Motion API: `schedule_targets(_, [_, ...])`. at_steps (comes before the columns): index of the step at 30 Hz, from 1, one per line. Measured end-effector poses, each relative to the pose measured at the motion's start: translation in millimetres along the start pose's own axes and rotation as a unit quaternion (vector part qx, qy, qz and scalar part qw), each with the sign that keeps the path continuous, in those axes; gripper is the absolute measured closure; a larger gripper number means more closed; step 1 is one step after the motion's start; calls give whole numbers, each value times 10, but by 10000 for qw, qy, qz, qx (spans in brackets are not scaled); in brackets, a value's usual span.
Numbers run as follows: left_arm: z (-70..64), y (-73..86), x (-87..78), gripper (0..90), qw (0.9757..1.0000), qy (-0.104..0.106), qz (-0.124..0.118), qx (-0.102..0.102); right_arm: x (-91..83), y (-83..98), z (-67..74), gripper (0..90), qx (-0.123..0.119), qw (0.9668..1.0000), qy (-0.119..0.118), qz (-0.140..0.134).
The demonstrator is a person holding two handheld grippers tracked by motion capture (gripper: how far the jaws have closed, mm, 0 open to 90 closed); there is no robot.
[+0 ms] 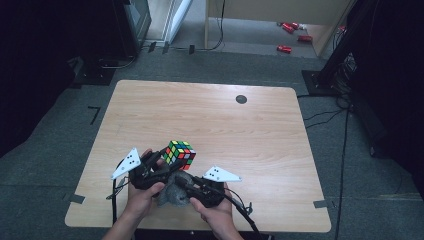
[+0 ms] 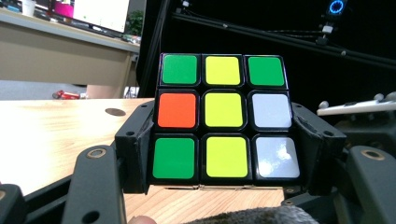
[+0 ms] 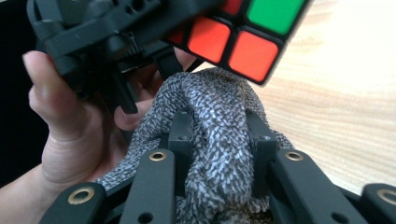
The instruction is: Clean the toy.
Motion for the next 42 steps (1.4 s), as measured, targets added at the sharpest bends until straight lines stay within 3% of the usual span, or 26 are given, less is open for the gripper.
schedule_targets(8, [82, -54, -52, 347, 9998, -116, -127, -141, -174, -99, -300, 700, 317, 9981, 486, -192])
schedule_targets(10, [62, -22, -25, 347, 9998, -94, -97, -169, -120, -54, -230, 700, 305, 9988, 379, -109])
schedule_targets(14, [-11, 50, 36, 347, 10000, -85, 37, 28, 7, 18, -2, 699, 127, 9999, 14, 45])
schedule_targets(16, [-9, 48, 31, 347, 9999, -90, 37, 52, 2, -3, 13, 699, 95, 9999, 42, -19])
schedule_targets(20, [51, -21, -23, 347, 9998, -158, -137, -29, -113, -73, -197, 701, 539, 9980, 245, -226])
schedule_targets(24, [95, -40, -53, 347, 9996, -221, -144, -89, -152, -52, -305, 702, 582, 9964, 580, -205])
schedule_targets(26, [84, -25, -36, 347, 9996, -200, -132, -129, -115, -29, -252, 701, 534, 9973, 490, -140])
schedule_targets(31, [12, 41, 21, 347, 9999, -139, 21, 7, -30, -4, -79, 695, 357, 9993, 131, -6])
schedule_targets(39, [102, -38, -55, 347, 9995, -265, -123, -89, -209, -99, -392, 700, 632, 9960, 580, -236])
schedule_targets(42, [124, -46, -62, 347, 9994, -269, -152, -172, -235, -112, -431, 702, 651, 9954, 635, -288])
Point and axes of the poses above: each handheld gripper's, and its own axes: x roughly forward along the jaws, y roughly out of its underside, z roughly to its left, the point moved 7 cm from there along x, roughly forward along the jaws, and after that the axes turned 6 degrees about -x, right-handed, at the moved point
